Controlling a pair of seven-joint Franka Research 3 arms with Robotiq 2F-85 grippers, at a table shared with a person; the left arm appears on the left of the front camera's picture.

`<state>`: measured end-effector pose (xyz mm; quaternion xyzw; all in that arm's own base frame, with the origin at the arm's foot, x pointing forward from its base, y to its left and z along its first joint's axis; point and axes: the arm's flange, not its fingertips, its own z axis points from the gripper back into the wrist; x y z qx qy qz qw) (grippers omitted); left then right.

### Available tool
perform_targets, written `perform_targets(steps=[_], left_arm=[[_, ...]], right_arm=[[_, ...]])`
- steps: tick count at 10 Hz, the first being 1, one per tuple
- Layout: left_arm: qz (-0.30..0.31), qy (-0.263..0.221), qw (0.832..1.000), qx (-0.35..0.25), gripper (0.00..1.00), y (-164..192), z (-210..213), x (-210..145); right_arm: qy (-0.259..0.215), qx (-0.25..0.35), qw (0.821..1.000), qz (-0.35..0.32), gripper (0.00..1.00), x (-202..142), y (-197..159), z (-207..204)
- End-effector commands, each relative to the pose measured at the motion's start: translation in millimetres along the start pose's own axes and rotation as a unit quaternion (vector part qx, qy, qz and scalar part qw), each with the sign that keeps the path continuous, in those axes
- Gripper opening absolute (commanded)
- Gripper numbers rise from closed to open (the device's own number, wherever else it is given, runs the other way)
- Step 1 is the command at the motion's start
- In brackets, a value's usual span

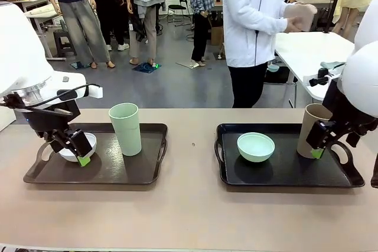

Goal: Set up a tray with a mat and arrange the tableware.
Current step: Pick up the Picnic Bowl and Reusable plastic cup from the Handle tray in front of the human's position and hold them in the air.

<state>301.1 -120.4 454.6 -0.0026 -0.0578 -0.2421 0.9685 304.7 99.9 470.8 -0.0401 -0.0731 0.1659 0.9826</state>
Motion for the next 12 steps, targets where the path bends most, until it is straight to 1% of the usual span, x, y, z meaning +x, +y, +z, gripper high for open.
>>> perform_targets(steps=[1, 2, 3, 4, 5, 6, 7, 8, 9, 10, 11, 12], left_arm=[[-0.004, -0.05, 0.993, -0.108, 1.0, 15.3, 15.5, -18.4], [-0.033, -0.123, 0.962, -0.24, 1.0, 38.3, 29.5, -43.5], [-0.029, -0.166, 0.942, -0.289, 1.0, 50.7, 29.0, -62.0], [-0.015, -0.217, 0.916, -0.336, 1.0, 61.6, 23.2, -73.6], [-0.007, -0.261, 0.883, -0.39, 1.0, 64.7, 5.8, -74.7], [0.038, -0.223, 0.887, -0.402, 1.0, 62.7, -23.1, -55.4], [-0.002, -0.217, 0.931, -0.293, 1.0, 84.3, 66.4, -40.2], [-0.002, -0.217, 0.931, -0.293, 1.0, 84.3, 66.4, -40.2], [0.022, -0.237, 0.906, -0.35, 1.0, 100.7, 51.7, -37.3], [0.063, -0.256, 0.868, -0.421, 1.0, 106.8, 44.5, -30.3], [0.11, -0.232, 0.85, -0.461, 1.0, 112.4, 26.9, -30.3], [0.173, -0.167, 0.845, -0.478, 1.0, 118.7, 8.2, -28.6]], right_arm=[[0.009, 0.137, 0.991, -0.008, 1.0, -8.8, -40.8, 16.1], [-0.004, 0.174, 0.982, -0.069, 1.0, -20.5, -84.6, 21.0], [-0.003, 0.277, 0.959, -0.056, 1.0, -32.2, -116.9, 19.7], [-0.017, 0.458, 0.888, -0.046, 1.0, -43.6, -154.8, 14.7], [-0.057, 0.546, 0.834, -0.06, 1.0, -50.2, -177.7, -5.5], [-0.079, 0.561, 0.82, -0.077, 1.0, -47.1, -176.0, -27.7], [-0.053, 0.337, 0.939, -0.041, 1.0, -58.4, -159.0, 7.8], [-0.053, 0.337, 0.939, -0.041, 1.0, -58.4, -159.0, 7.8], [-0.076, 0.414, 0.905, -0.054, 1.0, -67.4, -183.7, -11.8], [-0.079, 0.487, 0.867, -0.071, 1.0, -60.5, -184.0, -12.1], [-0.063, 0.52, 0.848, -0.082, 1.0, -57.5, -180.3, -20.3], [-0.046, 0.535, 0.839, -0.094, 1.0, -54.3, -174.5, -29.7]])
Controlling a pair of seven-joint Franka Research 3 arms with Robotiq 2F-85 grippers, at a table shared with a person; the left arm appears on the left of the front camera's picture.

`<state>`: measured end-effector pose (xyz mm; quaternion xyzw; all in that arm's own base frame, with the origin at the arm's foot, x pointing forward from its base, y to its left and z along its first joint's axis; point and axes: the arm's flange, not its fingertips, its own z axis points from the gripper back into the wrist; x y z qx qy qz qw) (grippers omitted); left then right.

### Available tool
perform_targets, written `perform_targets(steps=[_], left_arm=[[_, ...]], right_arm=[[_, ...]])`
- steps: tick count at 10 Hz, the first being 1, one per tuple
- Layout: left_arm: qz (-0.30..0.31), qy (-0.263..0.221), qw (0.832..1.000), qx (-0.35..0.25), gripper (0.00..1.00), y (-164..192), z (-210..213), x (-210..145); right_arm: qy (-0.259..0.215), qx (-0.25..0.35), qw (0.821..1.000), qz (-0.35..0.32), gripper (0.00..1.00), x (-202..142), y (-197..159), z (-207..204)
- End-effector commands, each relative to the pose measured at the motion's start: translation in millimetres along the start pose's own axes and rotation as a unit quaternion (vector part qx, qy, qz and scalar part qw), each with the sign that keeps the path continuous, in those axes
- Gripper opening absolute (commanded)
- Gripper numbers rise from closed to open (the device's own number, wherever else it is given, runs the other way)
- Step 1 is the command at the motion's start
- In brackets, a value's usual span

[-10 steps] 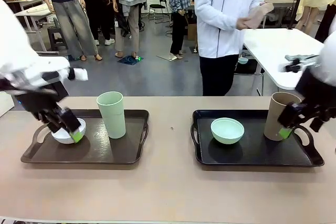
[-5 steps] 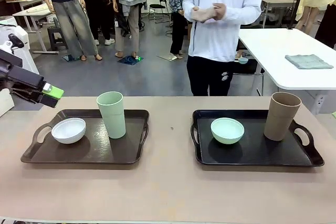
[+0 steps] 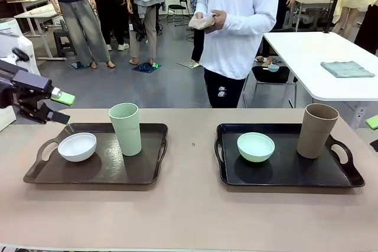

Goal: Set up a tray with a mat and arrange the tableware.
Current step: Pick up the Picnic Bowl and Reusable plastic cup from the Handle tray in front of the human's position and hold them in the air.

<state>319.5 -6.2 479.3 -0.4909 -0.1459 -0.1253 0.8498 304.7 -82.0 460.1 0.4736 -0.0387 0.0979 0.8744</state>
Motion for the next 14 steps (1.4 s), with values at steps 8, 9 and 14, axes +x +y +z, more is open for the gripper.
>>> perform_targets(steps=[8, 9, 14], left_arm=[[0.139, 0.022, 0.989, -0.039, 1.0, 54.0, -23.7, -5.1], [0.139, 0.022, 0.989, -0.039, 1.0, 54.0, -23.7, -5.1], [0.139, 0.022, 0.989, -0.039, 1.0, 54.0, -23.7, -5.1]], right_arm=[[0.033, 0.088, 0.993, -0.067, 1.0, 10.2, -20.2, -35.9], [0.033, 0.088, 0.993, -0.067, 1.0, 10.2, -20.2, -35.9], [0.033, 0.088, 0.993, -0.067, 1.0, 10.2, -20.2, -35.9]])
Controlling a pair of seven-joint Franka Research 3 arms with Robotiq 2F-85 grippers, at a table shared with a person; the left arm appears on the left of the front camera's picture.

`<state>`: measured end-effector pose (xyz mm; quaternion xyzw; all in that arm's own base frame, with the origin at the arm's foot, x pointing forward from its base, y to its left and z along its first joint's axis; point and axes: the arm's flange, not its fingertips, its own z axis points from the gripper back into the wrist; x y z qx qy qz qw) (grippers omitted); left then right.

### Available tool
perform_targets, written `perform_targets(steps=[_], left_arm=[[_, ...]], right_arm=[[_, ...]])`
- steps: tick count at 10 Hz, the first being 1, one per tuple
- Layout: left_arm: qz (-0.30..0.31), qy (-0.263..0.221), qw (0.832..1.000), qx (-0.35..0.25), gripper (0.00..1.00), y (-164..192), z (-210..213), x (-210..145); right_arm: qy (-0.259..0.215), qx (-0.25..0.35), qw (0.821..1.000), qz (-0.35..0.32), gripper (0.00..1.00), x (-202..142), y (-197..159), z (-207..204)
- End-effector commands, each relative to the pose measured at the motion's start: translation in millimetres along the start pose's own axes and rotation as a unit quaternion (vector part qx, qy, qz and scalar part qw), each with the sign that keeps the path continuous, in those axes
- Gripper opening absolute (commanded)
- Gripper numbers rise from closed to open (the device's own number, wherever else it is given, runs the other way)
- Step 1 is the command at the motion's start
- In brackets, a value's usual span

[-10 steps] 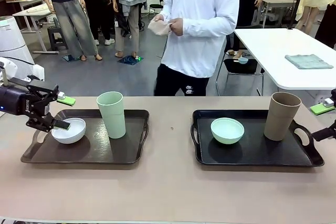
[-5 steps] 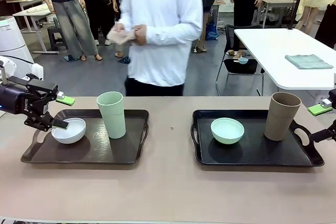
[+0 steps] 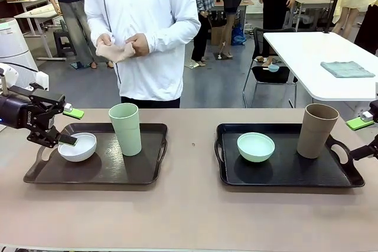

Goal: Set up a tray with a mat and arrange the tableware.
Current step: Pick up the Picnic Bowl and Reusable plastic cup from the Handle tray in front of the human's position and hold them in the air.

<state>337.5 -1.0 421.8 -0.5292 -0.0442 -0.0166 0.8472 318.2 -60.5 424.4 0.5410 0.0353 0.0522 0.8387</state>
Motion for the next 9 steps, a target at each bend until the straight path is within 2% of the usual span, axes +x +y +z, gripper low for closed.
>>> perform_targets(steps=[1, 9], left_arm=[[-0.01, -0.004, 1.0, -0.008, 1.0, -0.8, 1.3, -0.4], [-0.01, -0.004, 1.0, -0.008, 1.0, -0.8, 1.3, -0.4]], right_arm=[[-0.001, 0.007, 1.0, 0.008, 1.0, -0.3, 0.7, 1.1], [-0.001, 0.007, 1.0, 0.008, 1.0, -0.3, 0.7, 1.1]])
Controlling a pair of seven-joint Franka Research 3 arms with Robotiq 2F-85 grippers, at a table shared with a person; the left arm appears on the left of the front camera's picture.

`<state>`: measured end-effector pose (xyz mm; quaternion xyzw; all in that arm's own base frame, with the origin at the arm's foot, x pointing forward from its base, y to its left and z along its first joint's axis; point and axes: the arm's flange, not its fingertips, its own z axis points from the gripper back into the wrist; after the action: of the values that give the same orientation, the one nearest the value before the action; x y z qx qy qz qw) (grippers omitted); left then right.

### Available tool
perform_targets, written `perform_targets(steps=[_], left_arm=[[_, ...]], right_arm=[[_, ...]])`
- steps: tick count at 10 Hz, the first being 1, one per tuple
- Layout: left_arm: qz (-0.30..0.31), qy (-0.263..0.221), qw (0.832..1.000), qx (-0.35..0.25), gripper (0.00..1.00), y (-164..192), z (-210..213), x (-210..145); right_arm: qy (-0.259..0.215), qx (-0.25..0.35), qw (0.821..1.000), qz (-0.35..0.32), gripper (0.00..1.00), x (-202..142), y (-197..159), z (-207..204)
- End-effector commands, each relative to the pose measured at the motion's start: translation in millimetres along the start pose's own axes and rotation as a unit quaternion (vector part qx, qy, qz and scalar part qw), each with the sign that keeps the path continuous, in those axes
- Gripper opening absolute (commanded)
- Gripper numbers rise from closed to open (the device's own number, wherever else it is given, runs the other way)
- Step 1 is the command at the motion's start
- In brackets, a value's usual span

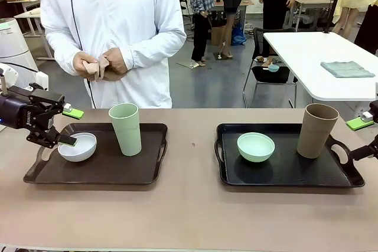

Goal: Set up a tray with a mat and arrange the tableware.
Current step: Pick up the Picnic Bowl and Reusable plastic cup from the Handle tray in front of the human's position and hold them in the air.

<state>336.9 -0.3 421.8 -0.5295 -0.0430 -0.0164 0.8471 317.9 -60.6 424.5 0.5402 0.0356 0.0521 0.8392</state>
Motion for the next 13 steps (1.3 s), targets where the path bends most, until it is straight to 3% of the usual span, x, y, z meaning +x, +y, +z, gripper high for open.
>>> perform_targets(steps=[1, 13], left_arm=[[-0.01, -0.005, 1.0, -0.008, 1.0, -1.0, 0.6, 0.3], [-0.01, -0.005, 1.0, -0.008, 1.0, -1.0, 0.6, 0.3]], right_arm=[[-0.001, 0.008, 1.0, 0.008, 1.0, -0.1, 0.6, 1.1], [-0.001, 0.008, 1.0, 0.008, 1.0, -0.1, 0.6, 1.1]])
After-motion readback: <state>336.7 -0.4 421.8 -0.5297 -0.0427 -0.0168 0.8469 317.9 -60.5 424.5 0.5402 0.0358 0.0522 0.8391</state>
